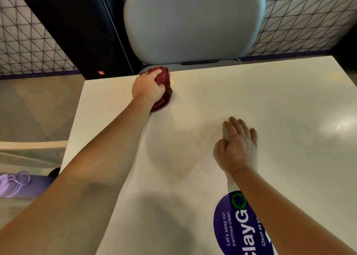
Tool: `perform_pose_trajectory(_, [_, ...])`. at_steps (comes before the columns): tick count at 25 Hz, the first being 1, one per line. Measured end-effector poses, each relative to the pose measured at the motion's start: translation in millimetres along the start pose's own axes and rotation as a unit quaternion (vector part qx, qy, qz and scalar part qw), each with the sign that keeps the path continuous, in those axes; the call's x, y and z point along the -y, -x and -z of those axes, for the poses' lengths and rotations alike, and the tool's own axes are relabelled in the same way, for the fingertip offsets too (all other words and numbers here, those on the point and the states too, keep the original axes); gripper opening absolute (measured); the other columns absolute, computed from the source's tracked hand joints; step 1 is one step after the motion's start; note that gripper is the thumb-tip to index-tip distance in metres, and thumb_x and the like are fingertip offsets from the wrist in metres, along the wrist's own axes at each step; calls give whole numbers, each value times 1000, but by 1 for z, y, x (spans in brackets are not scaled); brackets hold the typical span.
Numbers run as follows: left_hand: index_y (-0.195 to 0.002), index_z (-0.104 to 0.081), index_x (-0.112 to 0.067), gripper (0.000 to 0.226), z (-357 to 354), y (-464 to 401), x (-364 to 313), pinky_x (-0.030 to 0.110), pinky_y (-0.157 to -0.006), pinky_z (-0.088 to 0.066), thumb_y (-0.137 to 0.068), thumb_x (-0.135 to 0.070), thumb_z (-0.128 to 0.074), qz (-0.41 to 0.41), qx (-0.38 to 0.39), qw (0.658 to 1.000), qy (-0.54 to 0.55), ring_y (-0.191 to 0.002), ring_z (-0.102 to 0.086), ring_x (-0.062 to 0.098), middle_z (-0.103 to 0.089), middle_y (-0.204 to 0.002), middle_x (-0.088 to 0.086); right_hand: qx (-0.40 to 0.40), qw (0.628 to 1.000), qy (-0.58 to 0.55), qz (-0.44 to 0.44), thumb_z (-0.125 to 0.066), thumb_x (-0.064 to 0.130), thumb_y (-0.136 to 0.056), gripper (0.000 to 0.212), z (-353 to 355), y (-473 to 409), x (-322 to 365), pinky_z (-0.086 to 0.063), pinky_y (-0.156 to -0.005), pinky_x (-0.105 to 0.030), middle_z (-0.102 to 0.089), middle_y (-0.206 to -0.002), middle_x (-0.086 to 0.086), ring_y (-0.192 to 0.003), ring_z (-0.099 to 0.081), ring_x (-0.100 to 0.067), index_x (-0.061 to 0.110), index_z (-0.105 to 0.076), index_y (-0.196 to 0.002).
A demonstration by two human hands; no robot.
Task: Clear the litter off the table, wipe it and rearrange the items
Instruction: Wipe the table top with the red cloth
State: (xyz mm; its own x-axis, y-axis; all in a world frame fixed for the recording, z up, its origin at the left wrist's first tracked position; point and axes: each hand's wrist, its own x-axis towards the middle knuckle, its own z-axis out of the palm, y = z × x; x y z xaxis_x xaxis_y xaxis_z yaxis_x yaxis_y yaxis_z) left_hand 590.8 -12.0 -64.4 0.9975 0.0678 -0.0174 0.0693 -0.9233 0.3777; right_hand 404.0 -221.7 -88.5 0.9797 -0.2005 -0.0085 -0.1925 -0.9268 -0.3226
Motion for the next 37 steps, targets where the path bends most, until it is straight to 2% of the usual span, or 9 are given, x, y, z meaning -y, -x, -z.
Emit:
perform_pose_trajectory(5, [-112,-63,-35,38,-38,35,-74,34,-100,-40,-77,-49,-60,-174,53,983,-6,-116,-51,26,-59,-127,-2,5,1000,0,7,-27,26,-77,63,1,-2,-3,-6,-116,-44,-33,-150,-4,-142,-21,-22,11,-42,-137])
perform_pose_trajectory(9, [-94,-69,-34,28,-31,131,-55,37,-91,-44,-72,-46,-57,-244,62,967,37,-106,-56,26,-65,-117,-4,10,1000,-4,4,-26,26,-76,64,4,-1,-1,-6,-116,-43,-32,-151,-4,-142,-21,-21,12,-43,-137])
perform_pose_trajectory(13, [-83,-67,-36,25,-12,238,4,31,-90,-39,-63,-46,-55,-223,59,969,86,-107,-51,14,-67,-109,-12,7,1000,-2,3,-26,24,-76,64,4,-1,-3,-7,-117,-43,-33,-150,-5,-142,-21,-22,11,-42,-137])
perform_pose_trajectory(16, [-88,-63,-38,31,14,230,54,33,-88,-39,-60,-47,-55,-204,14,977,65,-99,-55,14,-68,-106,-14,7,1000,-8,-4,-25,23,-75,65,3,-1,-2,-6,-117,-42,-33,-150,-4,-142,-21,-21,11,-44,-136])
perform_pose_trajectory(21, [-100,-67,-29,30,23,107,63,37,-88,-42,-74,-42,-58,71,-86,993,-26,-98,-53,34,-67,-112,2,-2,1000,-1,4,-25,24,-73,65,1,-5,-1,-8,-116,-43,-34,-149,-5,-141,-22,-23,10,-46,-134])
perform_pose_trajectory(23, [-100,-66,-29,32,7,97,25,36,-84,-42,-75,-44,-53,53,-68,996,-39,-96,-54,35,-67,-109,3,-7,1000,0,9,-26,23,-73,64,0,-5,-3,-8,-115,-43,-36,-148,-5,-141,-24,-24,9,-47,-132])
perform_pose_trajectory(27, [-86,-68,-29,26,-28,179,-43,36,-82,-41,-68,-43,-55,-132,-13,991,5,-85,-56,29,-68,-100,-5,-21,1000,-9,9,-29,24,-73,63,-2,-4,-6,-10,-115,-42,-39,-147,-4,-139,-26,-23,10,-50,-130])
perform_pose_trajectory(31, [-81,-68,-33,25,-25,271,-17,37,-87,-44,-66,-44,-53,-208,37,976,58,-91,-54,21,-67,-104,-10,-23,1000,-10,15,-29,24,-73,62,-2,-3,-8,-11,-115,-44,-40,-146,-5,-139,-27,-24,10,-50,-130])
perform_pose_trajectory(37, [-82,-70,-32,29,29,259,99,33,-87,-36,-63,-46,-53,-109,-55,992,27,-82,-58,24,-70,-102,-5,-41,999,-20,22,-29,21,-70,60,-4,-2,-4,-16,-113,-46,-43,-143,-9,-137,-31,-26,6,-55,-122])
